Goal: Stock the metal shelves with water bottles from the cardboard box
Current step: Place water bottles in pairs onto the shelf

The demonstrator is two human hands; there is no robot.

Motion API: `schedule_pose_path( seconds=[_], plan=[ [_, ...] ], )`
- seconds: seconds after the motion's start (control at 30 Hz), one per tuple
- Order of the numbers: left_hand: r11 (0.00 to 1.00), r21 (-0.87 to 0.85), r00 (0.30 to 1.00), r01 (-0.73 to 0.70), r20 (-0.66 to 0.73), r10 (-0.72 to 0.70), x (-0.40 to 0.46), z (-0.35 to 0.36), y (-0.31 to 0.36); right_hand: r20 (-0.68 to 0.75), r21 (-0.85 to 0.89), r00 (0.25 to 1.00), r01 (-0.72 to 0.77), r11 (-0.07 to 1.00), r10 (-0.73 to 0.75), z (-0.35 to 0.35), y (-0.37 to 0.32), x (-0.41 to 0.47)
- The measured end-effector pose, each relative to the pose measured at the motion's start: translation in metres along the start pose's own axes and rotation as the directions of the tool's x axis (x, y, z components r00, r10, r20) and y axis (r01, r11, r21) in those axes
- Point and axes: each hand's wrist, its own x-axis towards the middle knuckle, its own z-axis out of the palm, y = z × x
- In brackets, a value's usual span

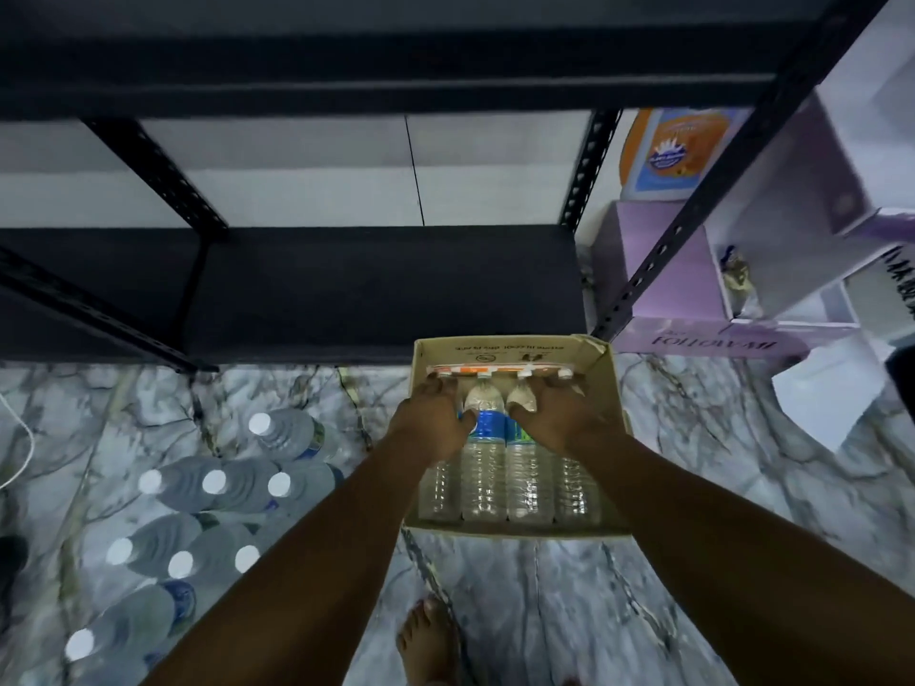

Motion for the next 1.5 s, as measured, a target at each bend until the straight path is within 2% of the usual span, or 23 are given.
schedule_pose_path(
  seconds=[0.17,0.43,0.63,0.9,1.0,1.17,1.27,1.37,1.5],
  plan=[
    [1.000,0.007,1.000,0.012,-0.019,-0.012,0.046,0.059,-0.029,0.025,0.040,0.999,-0.024,0.999,0.023,0.060,0.016,0.052],
    [1.000,-0.023,0.995,-0.011,-0.099,0.008,0.113,0.123,-0.063,-0.004,0.051,1.000,0.023,0.998,-0.023,0.136,0.035,0.127],
    [0.998,-0.048,0.993,-0.029,-0.116,0.023,0.149,0.158,-0.076,-0.036,0.105,0.998,0.054,0.993,-0.050,0.171,0.051,0.168],
    [0.989,-0.149,0.982,-0.020,-0.188,-0.008,0.187,0.184,-0.087,-0.122,0.066,0.986,0.120,0.991,-0.112,0.193,0.056,0.207],
    [0.980,-0.196,0.968,-0.037,-0.249,-0.013,0.194,0.192,-0.092,-0.085,0.179,0.993,0.102,0.979,-0.087,0.195,0.052,0.219],
    [0.932,-0.361,0.964,0.012,-0.242,-0.106,0.208,0.195,-0.096,-0.017,0.309,1.000,0.020,0.951,-0.016,0.201,0.051,0.234],
    [0.912,-0.408,0.970,0.050,-0.196,-0.141,0.216,0.192,-0.101,-0.027,0.283,0.999,-0.038,0.958,0.047,0.203,0.048,0.238],
    [0.902,-0.430,0.983,0.035,-0.150,-0.110,0.224,0.192,-0.105,-0.044,0.237,0.994,-0.084,0.968,0.098,0.202,0.045,0.241],
    [0.827,-0.562,0.990,0.025,-0.103,-0.100,0.222,0.192,-0.105,-0.128,0.242,0.981,-0.115,0.963,0.149,0.201,0.043,0.238]
  ],
)
